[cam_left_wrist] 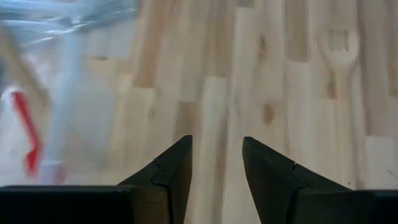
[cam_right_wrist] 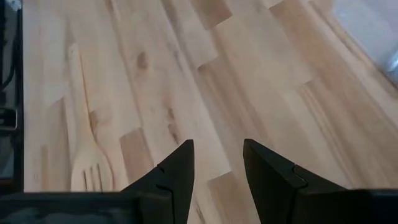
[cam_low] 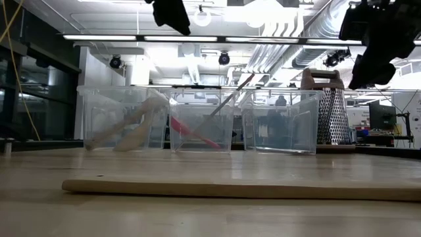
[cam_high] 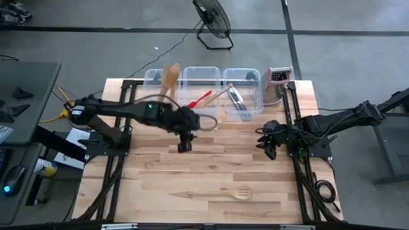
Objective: Pick & Place Kitchen Items
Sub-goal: Put the slotted serving spoon into the left transparent bin
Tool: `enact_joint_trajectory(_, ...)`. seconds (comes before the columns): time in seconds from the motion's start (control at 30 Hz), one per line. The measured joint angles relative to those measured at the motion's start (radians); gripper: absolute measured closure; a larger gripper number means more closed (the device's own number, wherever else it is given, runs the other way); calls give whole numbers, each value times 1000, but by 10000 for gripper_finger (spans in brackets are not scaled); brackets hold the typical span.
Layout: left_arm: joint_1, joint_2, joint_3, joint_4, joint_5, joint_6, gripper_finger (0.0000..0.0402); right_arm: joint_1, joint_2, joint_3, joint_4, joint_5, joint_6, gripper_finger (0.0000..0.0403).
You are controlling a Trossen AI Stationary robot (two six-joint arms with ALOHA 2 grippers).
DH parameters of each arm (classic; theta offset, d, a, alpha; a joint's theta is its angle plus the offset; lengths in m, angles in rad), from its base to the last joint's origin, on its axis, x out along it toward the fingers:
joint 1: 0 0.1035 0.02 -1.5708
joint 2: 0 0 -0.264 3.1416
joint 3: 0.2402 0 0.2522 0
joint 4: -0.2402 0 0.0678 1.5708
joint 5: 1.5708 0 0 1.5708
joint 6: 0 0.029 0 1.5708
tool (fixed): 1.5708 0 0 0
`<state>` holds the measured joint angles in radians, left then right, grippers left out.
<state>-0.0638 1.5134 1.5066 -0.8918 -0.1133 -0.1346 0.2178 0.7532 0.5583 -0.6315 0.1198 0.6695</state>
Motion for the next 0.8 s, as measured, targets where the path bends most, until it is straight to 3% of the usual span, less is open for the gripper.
enact_joint_trajectory(0.23,-109,91,0,10,-1,-55,250,66,0,0,-15,-27,-15,272)
enact_joint_trajectory(0.53,-237,188,0,83,56,-158,154,176,0,0,-48,-21,62,272)
enact_joint_trajectory(0.8,-355,320,0,81,2,-227,149,260,0,0,-77,-15,119,272)
